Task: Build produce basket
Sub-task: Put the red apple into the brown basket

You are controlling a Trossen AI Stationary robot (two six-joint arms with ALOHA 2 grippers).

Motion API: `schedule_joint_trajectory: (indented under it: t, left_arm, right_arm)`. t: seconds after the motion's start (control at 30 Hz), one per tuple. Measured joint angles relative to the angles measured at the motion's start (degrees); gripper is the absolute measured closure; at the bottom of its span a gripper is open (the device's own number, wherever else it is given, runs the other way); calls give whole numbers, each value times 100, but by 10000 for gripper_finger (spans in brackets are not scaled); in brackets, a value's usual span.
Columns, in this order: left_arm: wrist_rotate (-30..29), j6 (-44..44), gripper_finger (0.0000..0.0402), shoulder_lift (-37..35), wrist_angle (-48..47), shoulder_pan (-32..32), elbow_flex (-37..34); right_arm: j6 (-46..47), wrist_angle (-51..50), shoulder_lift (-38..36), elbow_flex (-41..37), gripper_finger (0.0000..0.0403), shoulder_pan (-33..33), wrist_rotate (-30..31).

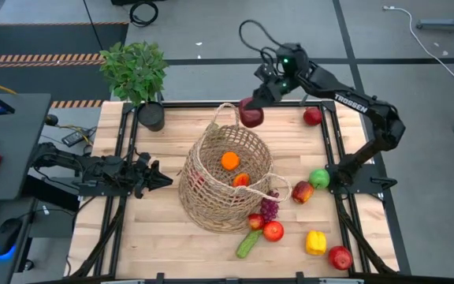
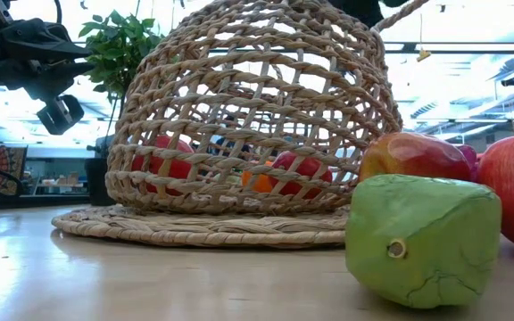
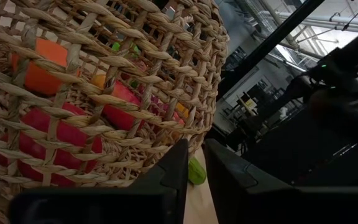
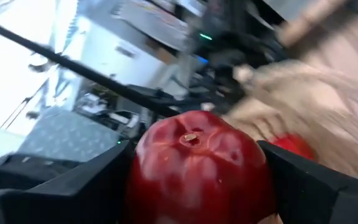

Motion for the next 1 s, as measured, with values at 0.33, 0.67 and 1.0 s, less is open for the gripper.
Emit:
schedule_joint_trajectory:
  t: [0.33,0.67,1.0]
  left_arm:
    - [-1,1,339,0,2,-2,0]
    - [-1,3,343,0,2,-2,2]
    - [1,1,343,0,1,0,2]
  right_arm:
    - [1123,2191,-134,4,64,648,635]
    - [616,2168,-132,4,64,1525,2260]
    - [2178,1632,-132,4,67,2122,3068]
